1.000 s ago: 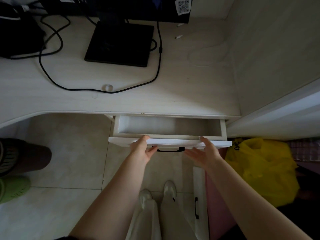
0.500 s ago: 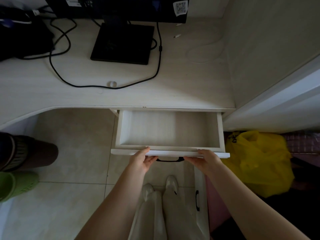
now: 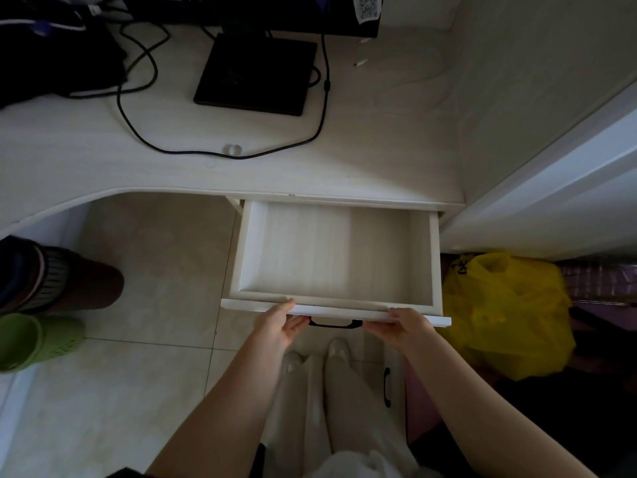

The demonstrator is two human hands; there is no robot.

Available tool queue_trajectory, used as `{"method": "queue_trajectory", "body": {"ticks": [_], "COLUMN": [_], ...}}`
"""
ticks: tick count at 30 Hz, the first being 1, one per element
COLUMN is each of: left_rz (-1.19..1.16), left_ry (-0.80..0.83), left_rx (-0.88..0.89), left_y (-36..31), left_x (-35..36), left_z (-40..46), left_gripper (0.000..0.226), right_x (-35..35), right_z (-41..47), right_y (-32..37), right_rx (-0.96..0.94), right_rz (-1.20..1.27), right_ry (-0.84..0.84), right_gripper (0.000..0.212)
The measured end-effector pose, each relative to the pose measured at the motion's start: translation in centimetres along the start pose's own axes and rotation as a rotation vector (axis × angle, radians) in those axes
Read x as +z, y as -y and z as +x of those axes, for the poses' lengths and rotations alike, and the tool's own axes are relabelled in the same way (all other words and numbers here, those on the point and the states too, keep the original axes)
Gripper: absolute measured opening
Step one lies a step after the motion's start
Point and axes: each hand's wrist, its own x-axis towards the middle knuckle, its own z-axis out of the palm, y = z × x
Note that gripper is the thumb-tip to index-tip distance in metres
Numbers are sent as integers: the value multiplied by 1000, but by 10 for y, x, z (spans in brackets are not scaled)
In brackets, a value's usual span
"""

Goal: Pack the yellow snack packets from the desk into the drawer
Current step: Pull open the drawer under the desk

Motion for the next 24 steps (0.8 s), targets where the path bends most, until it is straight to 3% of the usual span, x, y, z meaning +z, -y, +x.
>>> {"method": "queue_trajectory", "body": {"ticks": [9,14,18,24], "left_rz": [11,-14,-22,216], "left_ry": [-64,31,124,114], "left_rx": [10,1,-23,196], "left_y": [13,15,6,-21], "left_x": [-6,-19,-38,-68], "left_z": [-12,-25,-41,-75], "left_gripper": [27,21,16,18], "right_x": [-8,-11,-14,19], "right_z": [-5,-14,-30,-55], "right_y": [-8,-15,-18,-30], "right_rx": [9,17,108,-28], "right_rz": [-59,-127,-323,-538], "right_ry": [-18,26,135,110], "right_gripper": [30,25,30,15]}}
